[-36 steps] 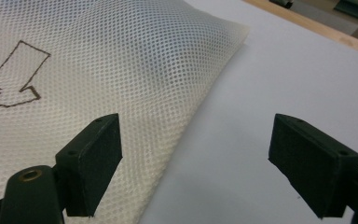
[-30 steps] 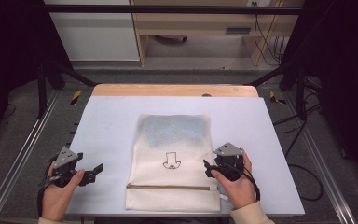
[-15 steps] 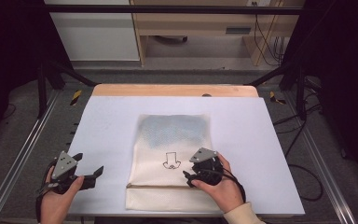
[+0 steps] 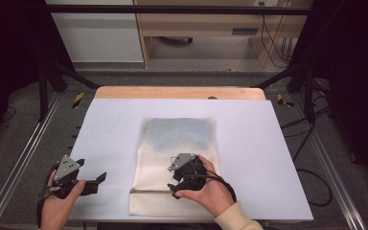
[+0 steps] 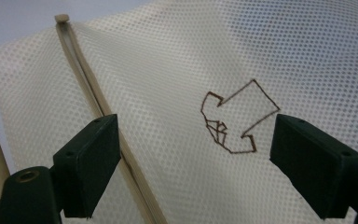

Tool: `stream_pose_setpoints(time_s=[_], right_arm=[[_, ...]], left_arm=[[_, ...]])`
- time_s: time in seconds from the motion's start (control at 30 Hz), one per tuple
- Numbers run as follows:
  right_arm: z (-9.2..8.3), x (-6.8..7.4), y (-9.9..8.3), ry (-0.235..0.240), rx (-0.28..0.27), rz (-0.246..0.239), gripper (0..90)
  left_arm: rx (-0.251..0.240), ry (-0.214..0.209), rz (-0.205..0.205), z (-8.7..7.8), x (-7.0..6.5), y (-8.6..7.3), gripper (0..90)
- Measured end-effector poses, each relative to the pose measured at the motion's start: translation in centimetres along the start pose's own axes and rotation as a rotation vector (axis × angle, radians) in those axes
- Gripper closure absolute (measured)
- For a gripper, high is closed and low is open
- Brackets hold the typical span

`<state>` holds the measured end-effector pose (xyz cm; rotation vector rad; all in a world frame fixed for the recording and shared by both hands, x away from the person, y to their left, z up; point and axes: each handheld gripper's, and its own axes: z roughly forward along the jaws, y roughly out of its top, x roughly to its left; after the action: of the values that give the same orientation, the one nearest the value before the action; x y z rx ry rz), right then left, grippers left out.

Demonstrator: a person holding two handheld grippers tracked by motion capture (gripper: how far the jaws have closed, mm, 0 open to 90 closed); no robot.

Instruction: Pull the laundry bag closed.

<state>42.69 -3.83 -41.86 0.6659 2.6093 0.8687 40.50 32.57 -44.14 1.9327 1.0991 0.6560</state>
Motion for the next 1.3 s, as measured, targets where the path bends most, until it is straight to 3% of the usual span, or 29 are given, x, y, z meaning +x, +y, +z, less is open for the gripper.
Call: stream_pose_setpoints(time_s=[0.1,0.3,0.47,0.6,0.83,1.07,1.3], right_arm=[[0.8,0.5,1.2,0.017,0.034,-0.052,20.0],[1.1,1.4,2.9,0.040,0.037,-0.090,27.3],[1.2,1.9,3.9,0.048,0.050,-0.093,30.1],[1.3,2.4,4.7,0.072,0.051,-0.117,36.1],[1.6,3.1,6.0,0.120,0.041,-0.148,49.9],[2.0,3.8,7.0,0.157,0.045,-0.166,55.9],[3.3,4.5,8.0,0.220,0.040,-0.198,63.2]], left_arm=[[-0.001,0.020,-0.007,-0.1,0.2,-0.1,4.5],[-0.006,0.036,-0.025,-0.5,0.8,-0.2,4.8],[-0.023,0.006,-0.072,-0.6,1.0,-0.4,5.0],[-0.021,0.023,-0.059,-0.7,1.0,-0.4,5.0],[-0.022,0.048,-0.092,-1.2,1.5,-0.8,5.0],[-0.032,0.075,-0.126,-1.7,1.8,-1.2,5.1],[-0.023,0.045,-0.088,-1.0,1.9,-0.7,5.2]])
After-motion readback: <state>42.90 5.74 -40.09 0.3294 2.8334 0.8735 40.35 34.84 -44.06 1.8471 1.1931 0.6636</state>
